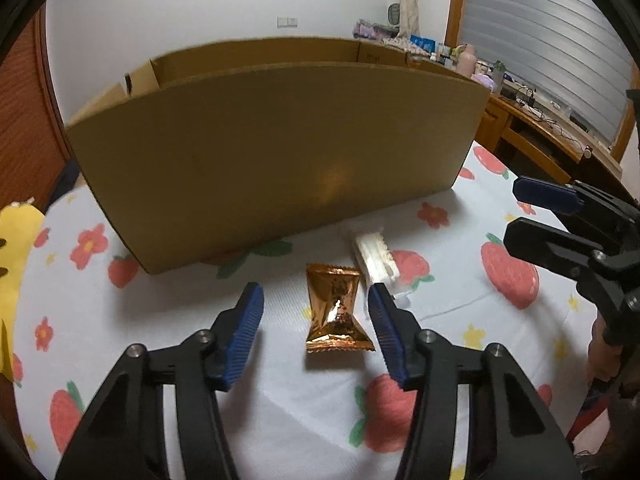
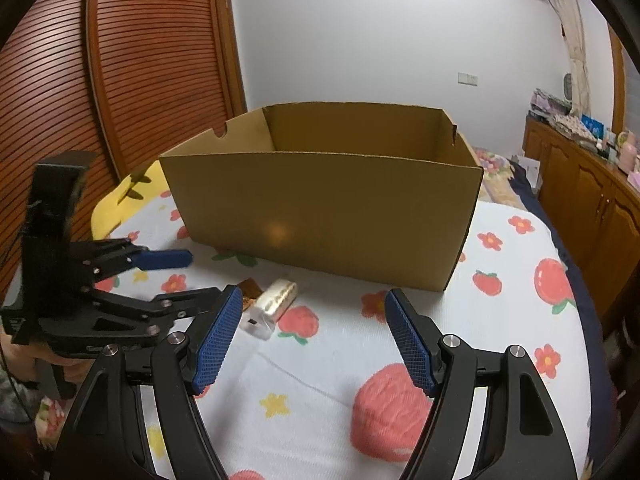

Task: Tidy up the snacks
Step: 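Close the left tool on the gold foil candy while the right tool grips the white bar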

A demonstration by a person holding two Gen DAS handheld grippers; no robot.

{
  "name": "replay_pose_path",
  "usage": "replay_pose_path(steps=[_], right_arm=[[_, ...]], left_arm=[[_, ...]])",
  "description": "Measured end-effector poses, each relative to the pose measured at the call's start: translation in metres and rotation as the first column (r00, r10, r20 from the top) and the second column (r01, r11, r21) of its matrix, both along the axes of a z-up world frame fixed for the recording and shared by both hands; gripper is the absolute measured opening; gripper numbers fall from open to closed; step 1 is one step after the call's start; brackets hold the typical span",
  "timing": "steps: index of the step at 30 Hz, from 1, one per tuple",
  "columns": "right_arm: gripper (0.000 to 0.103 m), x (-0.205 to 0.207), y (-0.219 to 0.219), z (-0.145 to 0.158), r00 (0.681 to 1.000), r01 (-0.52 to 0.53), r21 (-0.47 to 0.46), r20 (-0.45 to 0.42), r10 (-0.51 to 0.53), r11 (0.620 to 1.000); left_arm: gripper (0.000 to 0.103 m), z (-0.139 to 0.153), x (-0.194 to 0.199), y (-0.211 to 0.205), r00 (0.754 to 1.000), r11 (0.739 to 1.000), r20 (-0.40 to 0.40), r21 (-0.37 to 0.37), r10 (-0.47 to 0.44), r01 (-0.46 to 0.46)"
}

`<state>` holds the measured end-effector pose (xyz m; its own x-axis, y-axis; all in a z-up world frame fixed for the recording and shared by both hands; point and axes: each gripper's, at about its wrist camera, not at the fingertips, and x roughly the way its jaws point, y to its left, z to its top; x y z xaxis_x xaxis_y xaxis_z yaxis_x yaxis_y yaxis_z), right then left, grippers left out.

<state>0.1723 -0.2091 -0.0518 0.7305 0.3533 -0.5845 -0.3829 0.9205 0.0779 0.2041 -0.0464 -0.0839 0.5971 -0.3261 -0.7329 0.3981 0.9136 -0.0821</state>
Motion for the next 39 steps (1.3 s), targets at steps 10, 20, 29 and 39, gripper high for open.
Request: replay_pose_path(steps=[10, 20, 29, 39], right_arm=[[0.075, 0.001, 0.003, -0.005, 1.000, -0.004, -0.001, -0.020, 0.004, 1.000], [0.075, 0.012, 0.015, -0.007, 0.998, -0.039, 0.001, -0.052, 0.039, 0.999], [0.065, 0.036, 0.027, -0.020, 0.987, -0.075, 0.019, -0.145, 0.077, 0.997], [0.053, 0.057, 0.047, -0.045, 0.968, -0.096, -0.037, -0.237, 0.085, 0.995]], left_arm=[[0.039, -0.009, 0.004, -0.005, 0.998, 1.000, -0.054, 0.008, -0.021, 0.022], [0.020, -0.013, 0.002, -0.001, 0.998, 1.000, -0.061, 0.013, -0.025, 0.026], [0.013, -0.010, -0.003, 0.010, 0.998, 1.000, -0.062, 0.002, -0.015, 0.015], [0.013, -0.004, -0.009, 0.030, 0.999, 1.000, -0.037, -0.022, 0.019, -0.020]])
